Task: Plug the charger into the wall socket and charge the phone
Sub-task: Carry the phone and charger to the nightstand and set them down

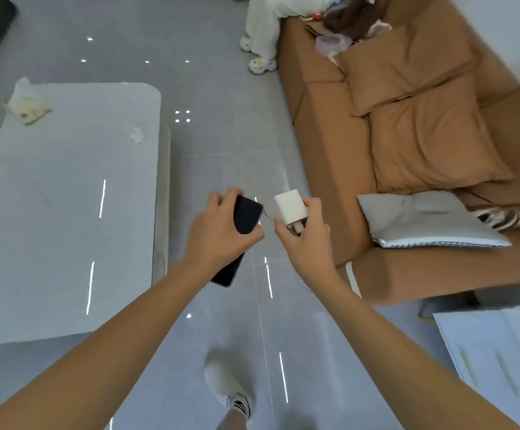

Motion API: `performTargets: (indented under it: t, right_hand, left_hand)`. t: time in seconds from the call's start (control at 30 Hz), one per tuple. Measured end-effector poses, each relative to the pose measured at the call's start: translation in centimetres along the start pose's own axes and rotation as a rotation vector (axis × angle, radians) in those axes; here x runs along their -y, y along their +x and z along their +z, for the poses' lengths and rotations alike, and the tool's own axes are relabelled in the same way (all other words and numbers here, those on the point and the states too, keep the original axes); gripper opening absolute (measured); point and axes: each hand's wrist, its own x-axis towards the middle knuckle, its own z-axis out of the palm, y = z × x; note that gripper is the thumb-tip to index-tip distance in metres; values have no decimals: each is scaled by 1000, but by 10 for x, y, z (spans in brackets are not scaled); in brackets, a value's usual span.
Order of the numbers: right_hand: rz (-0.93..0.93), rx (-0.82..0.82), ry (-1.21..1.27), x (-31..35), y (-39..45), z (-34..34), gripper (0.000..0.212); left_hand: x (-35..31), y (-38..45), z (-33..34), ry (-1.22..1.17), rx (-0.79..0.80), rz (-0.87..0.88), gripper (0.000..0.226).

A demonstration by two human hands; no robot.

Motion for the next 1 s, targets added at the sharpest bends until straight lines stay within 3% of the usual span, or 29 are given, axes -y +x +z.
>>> performTargets:
  t: [0.2,0.47,0.73,1.0]
  right_hand:
    - [75,-357,15,-62,-90,-181,39]
    - [302,-760,46,-149,-295,-379,39]
    - [477,-1074,25,-204,-440,-503,36]
    - [629,-1206,34,-270,-434,-579,37]
  left_hand:
    - [-162,-56,96,33,166,272,66]
    - [-347,-220,231,27,447,616,69]
    - [-473,-338,335,-43,687,789,63]
    - [-552,-331,444,80,711,966,68]
